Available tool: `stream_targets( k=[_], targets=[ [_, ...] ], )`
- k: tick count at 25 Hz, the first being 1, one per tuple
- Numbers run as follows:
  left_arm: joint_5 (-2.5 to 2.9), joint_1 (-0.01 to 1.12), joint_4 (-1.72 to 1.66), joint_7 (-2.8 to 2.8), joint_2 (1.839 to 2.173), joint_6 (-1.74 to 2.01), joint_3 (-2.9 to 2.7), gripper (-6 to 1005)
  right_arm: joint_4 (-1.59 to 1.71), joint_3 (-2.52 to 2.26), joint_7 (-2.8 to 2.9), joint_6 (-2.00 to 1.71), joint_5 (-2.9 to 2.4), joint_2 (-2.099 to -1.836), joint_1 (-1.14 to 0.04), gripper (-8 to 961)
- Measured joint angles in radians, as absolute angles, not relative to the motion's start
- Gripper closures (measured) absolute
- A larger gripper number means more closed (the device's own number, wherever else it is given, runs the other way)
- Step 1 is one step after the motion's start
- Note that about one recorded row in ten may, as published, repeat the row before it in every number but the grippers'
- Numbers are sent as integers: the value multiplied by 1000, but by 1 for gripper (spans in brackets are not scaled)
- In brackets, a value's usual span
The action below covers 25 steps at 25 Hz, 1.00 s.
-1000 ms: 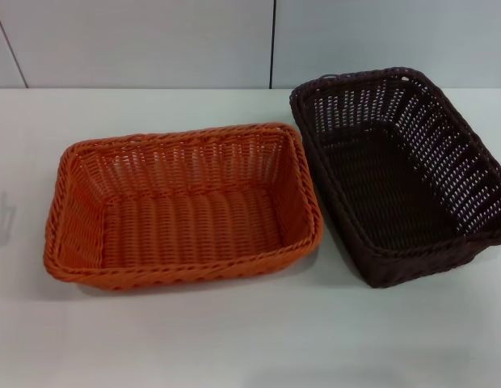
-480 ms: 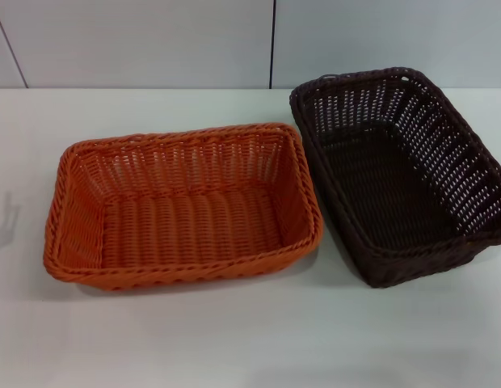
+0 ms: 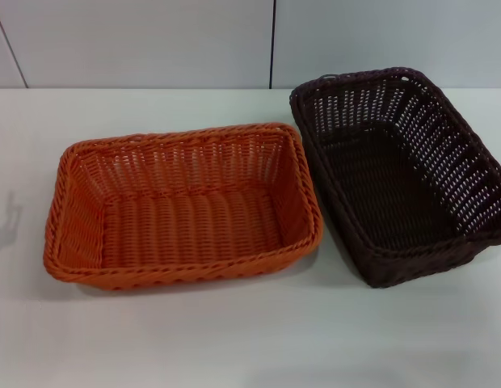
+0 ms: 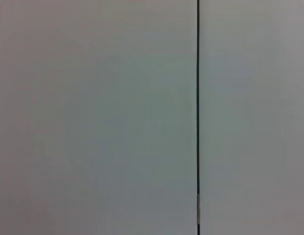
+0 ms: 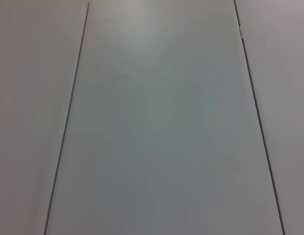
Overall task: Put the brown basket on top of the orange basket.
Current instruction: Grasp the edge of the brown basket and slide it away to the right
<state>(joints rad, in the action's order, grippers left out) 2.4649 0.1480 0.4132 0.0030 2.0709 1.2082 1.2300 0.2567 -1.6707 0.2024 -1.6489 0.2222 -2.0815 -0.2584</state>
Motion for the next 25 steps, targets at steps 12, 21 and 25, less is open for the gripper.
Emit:
stream_targets(
  k=[12,21,25],
  targets=[
    [2463,160,406,3,2071,1209,1224,218,256,-1672,202,-1649,223,-2082,-258,130],
    [2461,160,411,3,2071,1209,1224,218,256,-1671,202,-1649,223,-2082,-263,130],
    [2460,160,410,3,2071,1213,1224,218,251,-1667,202,-1649,225,-2082,-259,130]
  ],
)
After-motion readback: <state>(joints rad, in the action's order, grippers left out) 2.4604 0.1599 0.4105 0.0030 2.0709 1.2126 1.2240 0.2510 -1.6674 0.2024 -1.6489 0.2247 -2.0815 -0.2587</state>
